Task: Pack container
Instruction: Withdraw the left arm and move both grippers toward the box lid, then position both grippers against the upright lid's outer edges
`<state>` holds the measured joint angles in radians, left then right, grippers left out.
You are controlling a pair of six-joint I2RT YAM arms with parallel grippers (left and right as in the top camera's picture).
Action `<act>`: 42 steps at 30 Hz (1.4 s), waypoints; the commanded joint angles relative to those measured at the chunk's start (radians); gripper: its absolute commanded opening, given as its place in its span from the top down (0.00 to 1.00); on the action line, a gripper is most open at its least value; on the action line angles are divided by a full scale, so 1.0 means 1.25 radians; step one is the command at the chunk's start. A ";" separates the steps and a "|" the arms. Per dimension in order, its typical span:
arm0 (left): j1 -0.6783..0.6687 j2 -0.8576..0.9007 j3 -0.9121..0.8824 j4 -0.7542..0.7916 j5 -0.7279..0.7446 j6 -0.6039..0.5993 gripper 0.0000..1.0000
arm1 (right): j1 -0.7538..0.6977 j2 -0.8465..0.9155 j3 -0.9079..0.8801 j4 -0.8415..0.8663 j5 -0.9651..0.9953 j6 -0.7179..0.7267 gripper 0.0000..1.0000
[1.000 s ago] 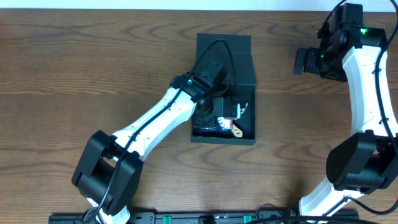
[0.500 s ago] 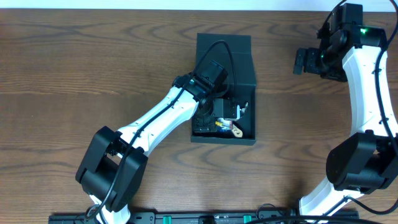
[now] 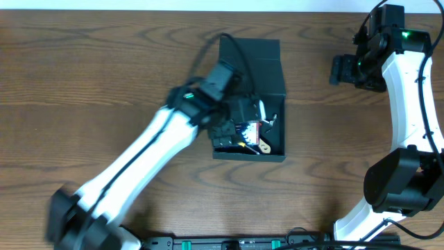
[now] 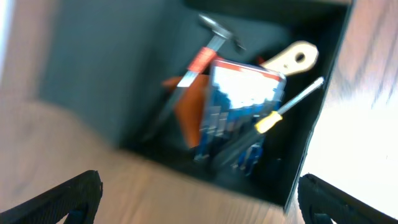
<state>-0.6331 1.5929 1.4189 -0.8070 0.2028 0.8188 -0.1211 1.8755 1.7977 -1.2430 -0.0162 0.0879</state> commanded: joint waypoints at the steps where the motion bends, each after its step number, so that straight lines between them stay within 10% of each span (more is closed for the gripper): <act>1: 0.055 -0.098 0.002 -0.011 -0.027 -0.143 0.02 | -0.001 -0.017 0.001 -0.003 -0.052 -0.028 0.38; 5: 0.152 -0.150 0.002 -0.023 -0.024 -0.280 0.02 | -0.001 -0.034 0.001 0.008 -0.150 -0.035 0.98; 11: 0.314 -0.133 0.002 -0.023 0.110 -0.474 0.04 | -0.001 -0.032 0.000 0.036 -0.327 -0.035 0.99; 16: 0.417 -0.070 0.002 -0.023 0.246 -0.567 0.51 | -0.002 -0.032 0.000 0.061 -0.320 -0.019 0.99; 19: 0.450 -0.022 0.002 -0.020 0.257 -0.618 0.63 | -0.004 -0.028 0.000 0.068 -0.319 -0.011 0.98; 42: 0.502 0.282 0.002 0.252 0.482 -0.681 0.75 | 0.002 0.231 0.000 0.206 -0.392 0.038 0.98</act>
<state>-0.0101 1.9099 1.4197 -0.5293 0.7620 0.0032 -0.1211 2.1300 1.7973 -0.9993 -0.4572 0.1257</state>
